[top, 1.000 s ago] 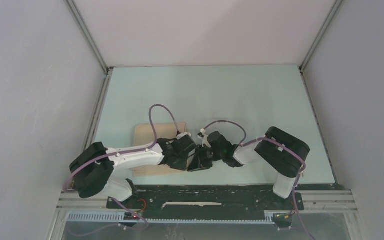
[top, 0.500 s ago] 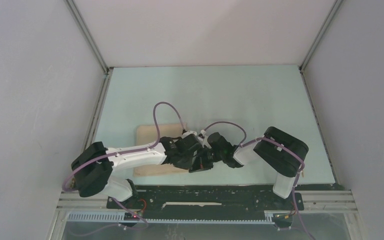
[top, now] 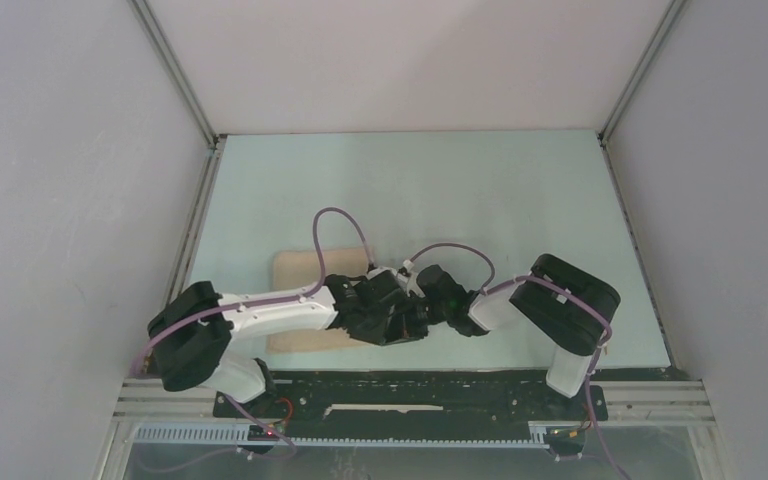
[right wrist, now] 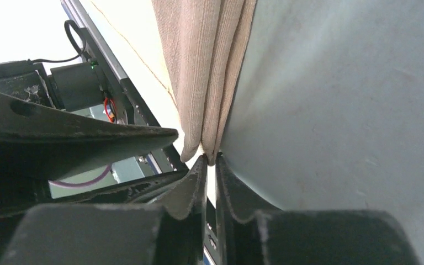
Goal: Fold the napkin into a case and place the utensils inside
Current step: Smooth out the lower triangle-folded napkin at the center of the board, then move the lower triangle-folded napkin to the center of the board.
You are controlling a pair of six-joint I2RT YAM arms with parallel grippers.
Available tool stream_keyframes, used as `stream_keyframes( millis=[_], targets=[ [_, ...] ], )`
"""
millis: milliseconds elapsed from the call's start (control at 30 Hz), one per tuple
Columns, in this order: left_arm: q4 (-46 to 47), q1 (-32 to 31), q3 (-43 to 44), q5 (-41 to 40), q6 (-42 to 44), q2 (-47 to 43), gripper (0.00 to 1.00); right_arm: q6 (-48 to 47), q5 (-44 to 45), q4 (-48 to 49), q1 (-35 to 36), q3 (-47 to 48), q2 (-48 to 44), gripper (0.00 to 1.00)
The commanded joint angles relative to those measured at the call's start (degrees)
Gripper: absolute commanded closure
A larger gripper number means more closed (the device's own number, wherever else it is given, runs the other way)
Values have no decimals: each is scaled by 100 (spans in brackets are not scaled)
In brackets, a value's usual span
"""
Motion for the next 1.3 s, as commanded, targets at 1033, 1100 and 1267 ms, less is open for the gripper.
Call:
stream_keyframes(
  millis=[1033, 1100, 1267],
  targets=[
    [-1324, 1049, -178, -446, 80, -3656, 56, -1316, 43, -2889, -514, 1001, -168, 100],
    [-1321, 1107, -191, -473, 138, -3680, 56, -1930, -166, -3882, -882, 1181, -233, 100],
    [-1108, 1275, -376, -385, 284, -3716, 56, -3179, -147, -6074, -1898, 1704, -213, 100]
  ],
)
